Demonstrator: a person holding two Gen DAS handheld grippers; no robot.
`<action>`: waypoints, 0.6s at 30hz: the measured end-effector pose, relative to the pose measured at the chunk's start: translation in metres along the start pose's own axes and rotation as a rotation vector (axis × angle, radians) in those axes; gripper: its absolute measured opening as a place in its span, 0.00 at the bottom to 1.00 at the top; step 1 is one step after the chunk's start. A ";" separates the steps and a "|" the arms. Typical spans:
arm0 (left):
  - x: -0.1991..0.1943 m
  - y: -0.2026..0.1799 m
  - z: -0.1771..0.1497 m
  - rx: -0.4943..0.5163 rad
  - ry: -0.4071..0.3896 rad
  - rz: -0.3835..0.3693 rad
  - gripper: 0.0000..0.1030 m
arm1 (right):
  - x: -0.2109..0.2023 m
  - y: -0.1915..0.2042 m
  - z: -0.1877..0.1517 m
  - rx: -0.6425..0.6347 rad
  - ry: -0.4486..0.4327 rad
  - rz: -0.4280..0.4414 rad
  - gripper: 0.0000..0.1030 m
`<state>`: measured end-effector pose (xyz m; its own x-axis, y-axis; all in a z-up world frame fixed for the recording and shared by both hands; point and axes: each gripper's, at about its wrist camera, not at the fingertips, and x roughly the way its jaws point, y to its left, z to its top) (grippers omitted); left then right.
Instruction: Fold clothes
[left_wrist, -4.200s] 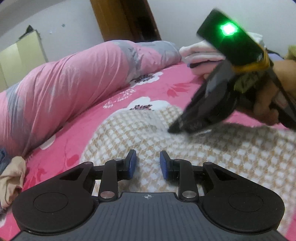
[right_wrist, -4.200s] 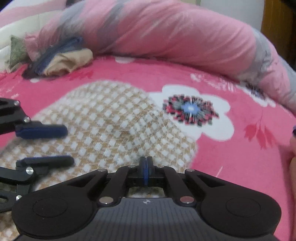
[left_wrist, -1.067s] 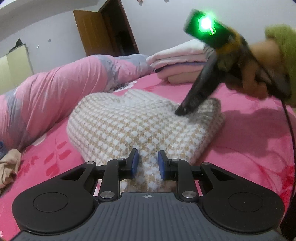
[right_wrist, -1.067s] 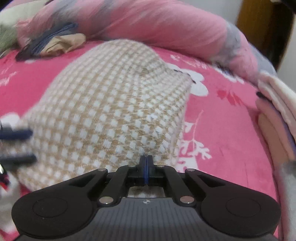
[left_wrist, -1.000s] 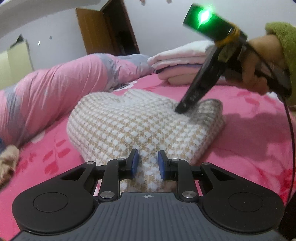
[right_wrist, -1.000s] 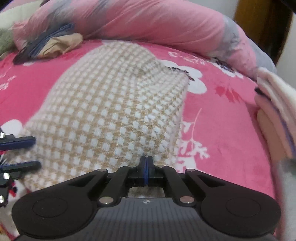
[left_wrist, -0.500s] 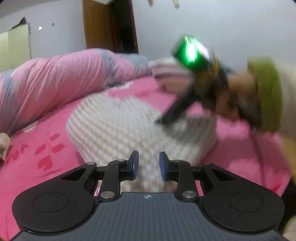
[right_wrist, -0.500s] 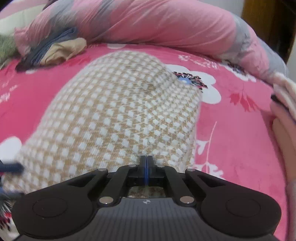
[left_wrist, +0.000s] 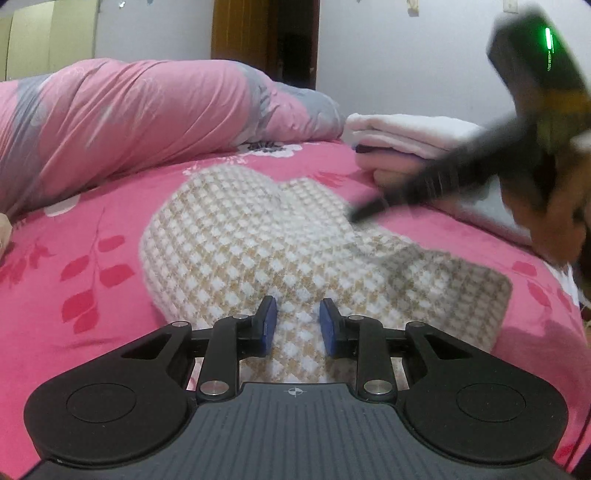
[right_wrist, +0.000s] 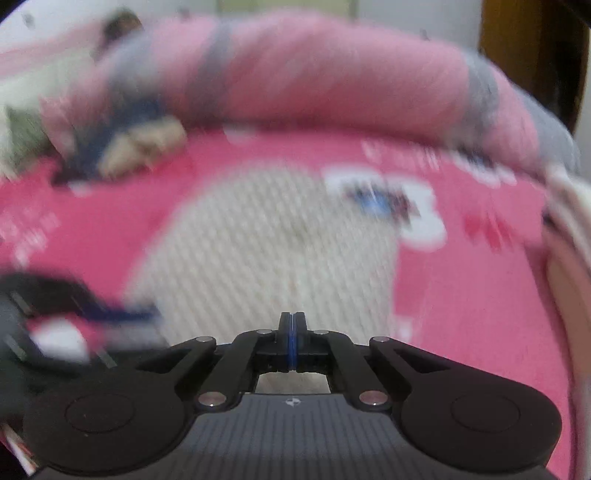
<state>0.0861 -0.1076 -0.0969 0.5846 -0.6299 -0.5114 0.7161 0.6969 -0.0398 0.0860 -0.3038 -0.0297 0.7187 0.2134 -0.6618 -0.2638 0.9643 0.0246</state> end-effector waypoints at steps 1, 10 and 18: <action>0.000 -0.001 0.000 0.004 -0.002 0.001 0.26 | 0.006 0.005 0.003 -0.008 0.006 0.030 0.00; 0.001 0.005 -0.005 -0.007 -0.012 -0.009 0.26 | 0.045 0.024 0.001 -0.084 0.137 0.027 0.00; 0.003 0.007 -0.006 -0.021 -0.027 -0.012 0.27 | 0.083 0.027 0.002 -0.091 0.125 0.017 0.00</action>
<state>0.0910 -0.1026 -0.1041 0.5862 -0.6469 -0.4877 0.7150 0.6962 -0.0641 0.1401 -0.2599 -0.0823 0.6296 0.2031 -0.7499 -0.3363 0.9413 -0.0274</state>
